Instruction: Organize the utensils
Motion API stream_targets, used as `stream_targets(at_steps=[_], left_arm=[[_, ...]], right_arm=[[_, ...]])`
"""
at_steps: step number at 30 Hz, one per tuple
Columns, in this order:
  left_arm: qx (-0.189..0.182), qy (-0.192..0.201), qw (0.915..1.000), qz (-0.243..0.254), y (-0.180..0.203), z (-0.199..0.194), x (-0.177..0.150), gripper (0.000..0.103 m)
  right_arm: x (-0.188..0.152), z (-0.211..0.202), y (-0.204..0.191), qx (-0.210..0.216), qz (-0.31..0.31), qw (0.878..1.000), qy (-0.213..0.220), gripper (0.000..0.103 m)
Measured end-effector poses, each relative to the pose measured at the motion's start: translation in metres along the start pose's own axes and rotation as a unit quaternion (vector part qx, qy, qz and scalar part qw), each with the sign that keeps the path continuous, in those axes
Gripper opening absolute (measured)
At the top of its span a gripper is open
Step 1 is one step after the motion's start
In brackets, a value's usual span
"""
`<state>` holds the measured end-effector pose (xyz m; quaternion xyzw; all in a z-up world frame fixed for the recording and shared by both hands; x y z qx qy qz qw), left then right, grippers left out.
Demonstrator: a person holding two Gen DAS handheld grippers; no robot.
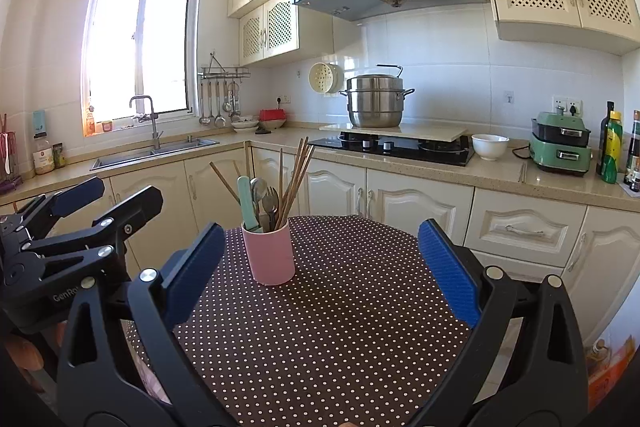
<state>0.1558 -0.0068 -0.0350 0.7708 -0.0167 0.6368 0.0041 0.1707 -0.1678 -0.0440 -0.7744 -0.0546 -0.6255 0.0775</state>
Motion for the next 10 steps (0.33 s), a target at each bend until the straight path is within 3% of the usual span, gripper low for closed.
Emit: stream_targets(at_steps=[10], left_arm=[[0.019, -0.051, 0.9985, -0.003, -0.011, 0.048, -0.023, 0.087]], right_arm=[[-0.020, 0.057, 0.011, 0.022, 0.027, 0.998, -0.055, 0.095]])
Point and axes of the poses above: each gripper's, at about its wrist camera, not at the fingertips, and z roughly the way its jaws point, y to its right, x to its top, the point moved 9 cm from there along z, roughly the way its jaws point
